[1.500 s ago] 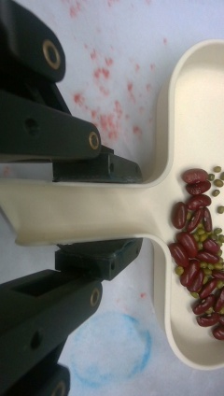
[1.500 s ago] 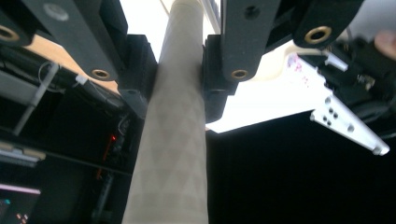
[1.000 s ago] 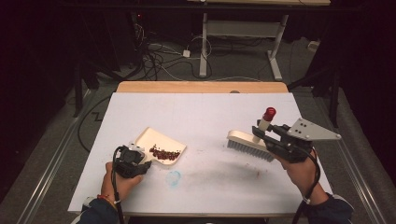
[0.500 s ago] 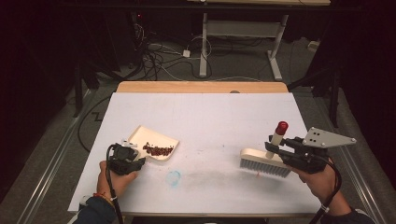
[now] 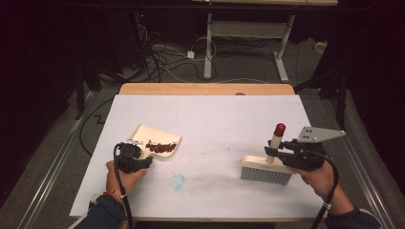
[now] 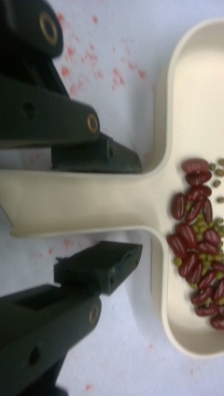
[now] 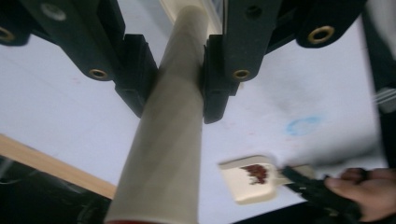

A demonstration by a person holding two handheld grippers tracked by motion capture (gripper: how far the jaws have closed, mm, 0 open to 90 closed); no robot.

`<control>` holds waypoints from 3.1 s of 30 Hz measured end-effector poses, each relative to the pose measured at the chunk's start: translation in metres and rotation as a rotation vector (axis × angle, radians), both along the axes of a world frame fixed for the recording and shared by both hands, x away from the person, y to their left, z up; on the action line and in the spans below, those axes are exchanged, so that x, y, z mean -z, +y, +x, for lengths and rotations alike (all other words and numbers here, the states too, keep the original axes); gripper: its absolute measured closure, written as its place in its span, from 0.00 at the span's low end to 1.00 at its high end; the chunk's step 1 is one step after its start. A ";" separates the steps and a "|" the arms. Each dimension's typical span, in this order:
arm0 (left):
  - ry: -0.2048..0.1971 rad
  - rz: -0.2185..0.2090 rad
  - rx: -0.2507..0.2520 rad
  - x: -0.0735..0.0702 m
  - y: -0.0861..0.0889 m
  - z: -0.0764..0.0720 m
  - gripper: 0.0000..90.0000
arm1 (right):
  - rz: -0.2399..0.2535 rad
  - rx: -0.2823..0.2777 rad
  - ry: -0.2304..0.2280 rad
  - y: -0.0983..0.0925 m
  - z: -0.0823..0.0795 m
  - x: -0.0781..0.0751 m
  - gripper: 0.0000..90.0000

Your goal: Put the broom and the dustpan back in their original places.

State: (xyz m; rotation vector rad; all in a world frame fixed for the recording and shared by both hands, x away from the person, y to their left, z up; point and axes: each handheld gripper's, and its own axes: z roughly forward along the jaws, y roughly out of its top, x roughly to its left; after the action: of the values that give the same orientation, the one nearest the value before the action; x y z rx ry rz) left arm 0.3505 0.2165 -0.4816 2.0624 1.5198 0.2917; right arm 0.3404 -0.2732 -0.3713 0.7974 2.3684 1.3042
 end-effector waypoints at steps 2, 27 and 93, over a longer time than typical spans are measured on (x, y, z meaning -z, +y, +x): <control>0.001 -0.001 0.025 0.000 -0.004 -0.003 0.59 | -0.005 0.018 -0.003 0.002 0.011 0.003 0.73; -0.358 0.025 0.199 -0.010 0.014 -0.052 0.29 | -0.107 0.405 0.054 0.018 0.114 0.055 0.61; -0.354 -0.038 0.249 -0.009 0.012 -0.054 0.37 | 0.088 0.300 -0.315 0.049 0.047 0.005 0.26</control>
State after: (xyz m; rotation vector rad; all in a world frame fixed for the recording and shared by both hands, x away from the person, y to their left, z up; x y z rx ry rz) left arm 0.2969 0.2287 -0.4730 2.0145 1.0408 0.4963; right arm 0.3869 -0.2238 -0.3762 0.8619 1.8789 1.3037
